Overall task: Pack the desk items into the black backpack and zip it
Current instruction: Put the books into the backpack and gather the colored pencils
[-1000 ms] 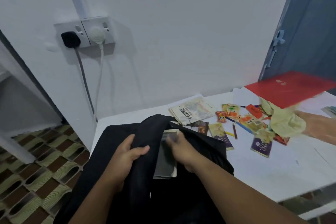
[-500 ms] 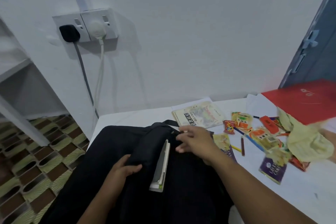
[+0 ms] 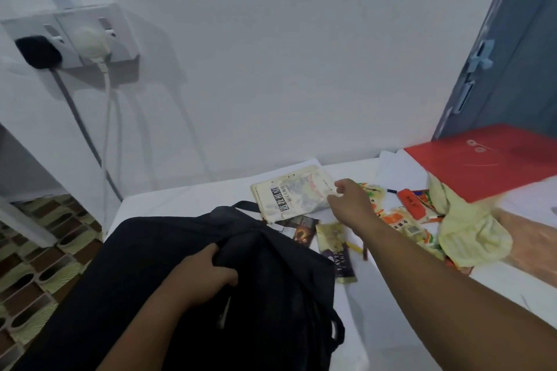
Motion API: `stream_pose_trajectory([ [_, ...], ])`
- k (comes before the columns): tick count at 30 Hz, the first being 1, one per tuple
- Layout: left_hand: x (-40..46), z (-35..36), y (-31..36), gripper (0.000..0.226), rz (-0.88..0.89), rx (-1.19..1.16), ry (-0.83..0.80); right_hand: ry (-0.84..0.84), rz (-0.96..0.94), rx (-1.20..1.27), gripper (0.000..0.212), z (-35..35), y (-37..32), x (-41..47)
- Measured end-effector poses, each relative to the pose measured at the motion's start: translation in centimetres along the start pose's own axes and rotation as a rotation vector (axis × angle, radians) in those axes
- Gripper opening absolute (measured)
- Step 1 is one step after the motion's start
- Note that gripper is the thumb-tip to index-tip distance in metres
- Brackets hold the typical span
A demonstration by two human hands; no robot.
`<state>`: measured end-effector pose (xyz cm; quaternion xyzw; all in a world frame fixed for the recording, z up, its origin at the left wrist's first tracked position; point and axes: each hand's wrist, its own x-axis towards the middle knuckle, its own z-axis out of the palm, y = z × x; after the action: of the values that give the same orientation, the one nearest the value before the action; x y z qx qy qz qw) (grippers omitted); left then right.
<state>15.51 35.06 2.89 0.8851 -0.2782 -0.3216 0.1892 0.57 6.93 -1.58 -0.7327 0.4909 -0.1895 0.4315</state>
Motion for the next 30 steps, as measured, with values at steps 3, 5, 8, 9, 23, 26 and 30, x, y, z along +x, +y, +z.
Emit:
stream_pose_trajectory([
  [3,0.6,-0.2,-1.1,0.054,-0.059,-0.143,0.028,-0.076,0.042,-0.182,0.057,0.8,-0.4,2.2],
  [5,1.0,-0.2,-2.2,0.066,-0.103,-0.268,0.06,-0.133,0.082,-0.343,0.056,1.4,-0.5,3.0],
  [8,0.7,-0.1,-2.4,0.034,-0.112,-0.386,0.106,-0.125,0.058,-0.506,0.058,2.2,-0.8,3.6],
  [9,0.7,0.0,-2.3,0.029,-0.108,-0.405,0.125,-0.108,0.064,-0.499,0.063,2.4,-0.9,3.9],
  [23,1.6,0.0,-2.7,0.032,-0.082,-0.549,0.118,-0.208,0.259,0.217,0.035,1.5,-2.4,7.7],
  [26,1.4,-0.1,-2.7,0.029,-0.061,-0.575,0.103,-0.206,0.353,0.396,0.023,1.5,-2.5,7.5],
  [30,1.5,-0.1,-3.0,0.027,-0.05,-0.598,0.103,-0.328,0.475,0.603,0.018,2.3,-2.2,6.5],
])
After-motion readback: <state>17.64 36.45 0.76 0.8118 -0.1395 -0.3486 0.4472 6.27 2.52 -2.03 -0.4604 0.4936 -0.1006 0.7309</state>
